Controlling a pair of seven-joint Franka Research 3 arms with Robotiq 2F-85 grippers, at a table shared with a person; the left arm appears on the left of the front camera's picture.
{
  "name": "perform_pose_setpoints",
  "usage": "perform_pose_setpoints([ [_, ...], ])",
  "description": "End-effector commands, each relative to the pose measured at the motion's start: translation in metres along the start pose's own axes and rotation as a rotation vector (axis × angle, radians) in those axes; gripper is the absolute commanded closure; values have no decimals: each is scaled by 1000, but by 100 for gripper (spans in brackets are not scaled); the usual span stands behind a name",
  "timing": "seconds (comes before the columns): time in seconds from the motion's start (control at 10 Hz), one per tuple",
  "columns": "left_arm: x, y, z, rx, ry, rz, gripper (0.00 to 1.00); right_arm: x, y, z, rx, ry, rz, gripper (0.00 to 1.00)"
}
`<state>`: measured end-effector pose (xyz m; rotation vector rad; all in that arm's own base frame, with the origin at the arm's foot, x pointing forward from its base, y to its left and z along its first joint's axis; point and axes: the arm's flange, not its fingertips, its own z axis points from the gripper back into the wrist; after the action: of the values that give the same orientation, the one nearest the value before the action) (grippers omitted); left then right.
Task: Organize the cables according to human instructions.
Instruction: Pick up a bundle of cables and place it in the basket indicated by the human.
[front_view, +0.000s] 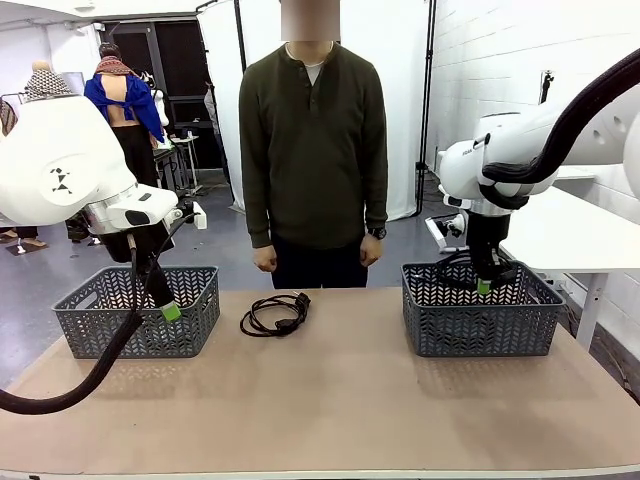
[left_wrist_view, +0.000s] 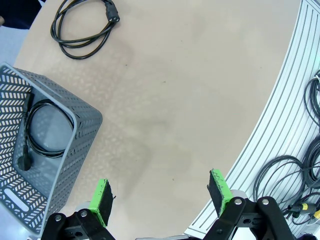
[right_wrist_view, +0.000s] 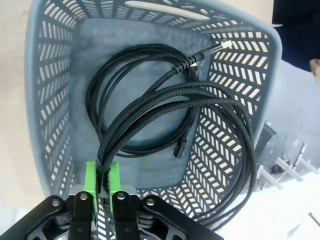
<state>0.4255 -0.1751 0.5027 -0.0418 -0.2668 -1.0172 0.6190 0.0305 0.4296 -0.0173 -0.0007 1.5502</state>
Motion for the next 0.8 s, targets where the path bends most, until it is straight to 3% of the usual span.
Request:
perform_pose_setpoints([
  [0.0, 0, 0, 2, -2, 3, 0, 0, -2, -8, -3, -12, -19, 12, 81],
  [0.4, 0, 0, 2, -2, 3, 0, 0, 2, -10, -1, -9, -49, -15, 4],
  [0.7, 0, 0, 2, -2, 3, 0, 0, 5, -10, 6, -2, -53, -45, 0],
])
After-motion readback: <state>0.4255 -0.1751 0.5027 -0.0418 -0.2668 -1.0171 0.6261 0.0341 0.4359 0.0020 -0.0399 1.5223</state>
